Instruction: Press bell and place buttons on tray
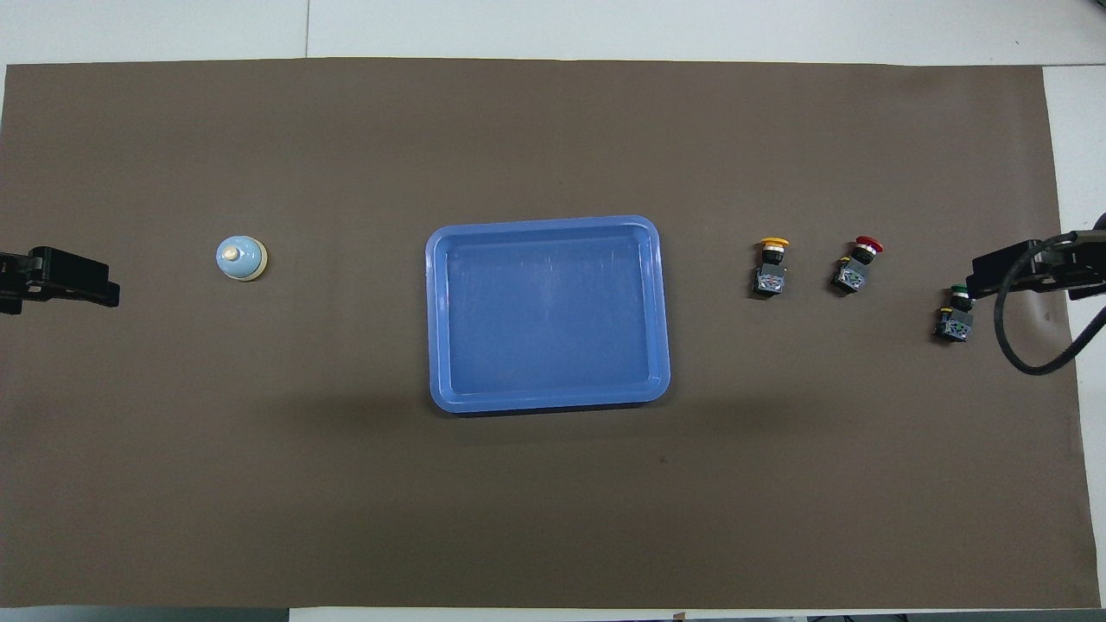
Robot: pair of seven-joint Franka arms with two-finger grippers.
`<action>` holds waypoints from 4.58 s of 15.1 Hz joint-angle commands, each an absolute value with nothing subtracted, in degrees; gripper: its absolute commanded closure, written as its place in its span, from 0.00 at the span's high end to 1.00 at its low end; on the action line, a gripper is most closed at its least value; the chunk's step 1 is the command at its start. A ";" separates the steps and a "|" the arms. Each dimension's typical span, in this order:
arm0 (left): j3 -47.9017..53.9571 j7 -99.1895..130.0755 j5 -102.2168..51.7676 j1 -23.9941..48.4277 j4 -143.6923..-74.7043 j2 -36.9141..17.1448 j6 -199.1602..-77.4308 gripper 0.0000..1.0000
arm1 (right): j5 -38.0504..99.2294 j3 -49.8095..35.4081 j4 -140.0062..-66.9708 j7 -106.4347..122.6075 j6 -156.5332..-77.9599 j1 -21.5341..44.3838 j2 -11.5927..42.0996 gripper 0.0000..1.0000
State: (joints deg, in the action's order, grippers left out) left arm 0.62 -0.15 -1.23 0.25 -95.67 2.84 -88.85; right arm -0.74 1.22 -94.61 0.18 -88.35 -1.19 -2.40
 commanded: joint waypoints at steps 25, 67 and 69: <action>-0.35 2.20 -1.49 -0.18 -109.95 -12.30 -126.29 0.00 | 0.35 0.70 -94.92 1.49 -88.42 -2.02 -2.90 1.00; -0.18 6.15 -2.11 -0.09 -100.72 9.06 -90.36 1.00 | 0.26 0.35 -97.19 1.06 -88.59 -1.50 -3.95 1.00; -0.09 6.07 -2.02 -0.09 -97.76 6.52 -88.52 1.00 | 0.26 0.09 -100.18 -1.74 -92.44 -0.88 -4.74 1.00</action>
State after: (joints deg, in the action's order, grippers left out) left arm 0.04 5.79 -1.39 -0.43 -99.92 8.51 -90.86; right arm -0.70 0.57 -95.65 0.01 -88.67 -1.05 -2.55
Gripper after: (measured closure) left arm 0.000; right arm 0.000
